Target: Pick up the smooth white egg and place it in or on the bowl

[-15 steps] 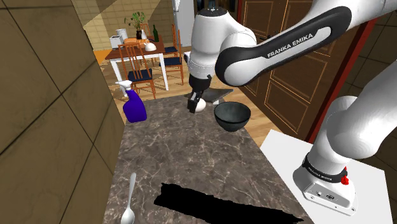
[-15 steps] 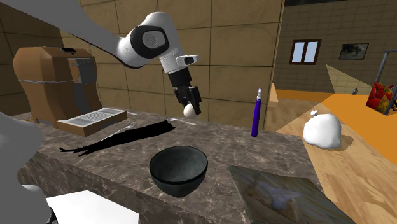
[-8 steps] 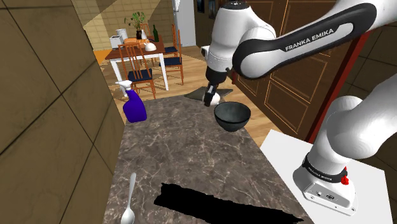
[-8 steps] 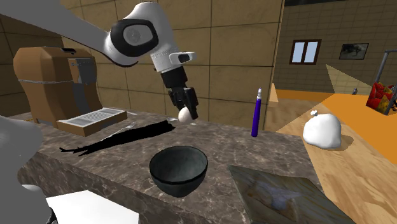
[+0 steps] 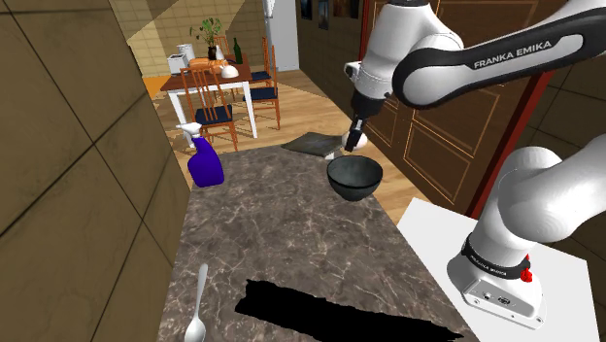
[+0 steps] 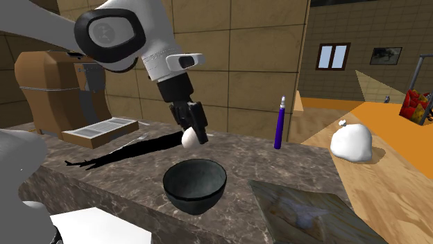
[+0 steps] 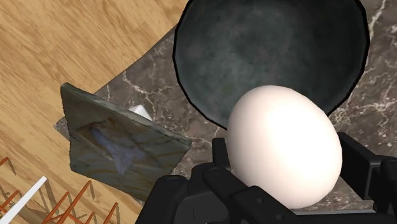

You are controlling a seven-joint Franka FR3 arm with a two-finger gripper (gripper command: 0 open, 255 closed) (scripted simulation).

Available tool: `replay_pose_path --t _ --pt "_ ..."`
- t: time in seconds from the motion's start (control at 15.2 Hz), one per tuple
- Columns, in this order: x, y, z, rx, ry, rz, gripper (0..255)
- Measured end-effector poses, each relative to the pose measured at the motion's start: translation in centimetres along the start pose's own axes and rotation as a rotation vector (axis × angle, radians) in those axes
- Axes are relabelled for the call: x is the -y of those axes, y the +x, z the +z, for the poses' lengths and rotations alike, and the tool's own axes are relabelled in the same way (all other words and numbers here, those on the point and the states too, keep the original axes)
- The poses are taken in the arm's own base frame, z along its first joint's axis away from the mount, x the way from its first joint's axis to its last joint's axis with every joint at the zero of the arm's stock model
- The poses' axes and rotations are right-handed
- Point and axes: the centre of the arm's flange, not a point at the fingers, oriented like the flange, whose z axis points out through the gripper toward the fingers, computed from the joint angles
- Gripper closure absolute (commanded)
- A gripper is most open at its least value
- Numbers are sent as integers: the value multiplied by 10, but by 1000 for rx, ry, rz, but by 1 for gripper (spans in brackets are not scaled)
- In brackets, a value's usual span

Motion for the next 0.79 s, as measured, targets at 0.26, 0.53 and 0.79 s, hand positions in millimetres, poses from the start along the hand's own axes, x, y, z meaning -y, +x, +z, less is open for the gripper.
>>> replay_pose_path --t 0.26,0.53,0.79 --pt "-6 -14 16 0 1 -1 255" --pt "-2 -20 35 0 1 -2 255" --pt "2 -26 55 1 1 -2 255"
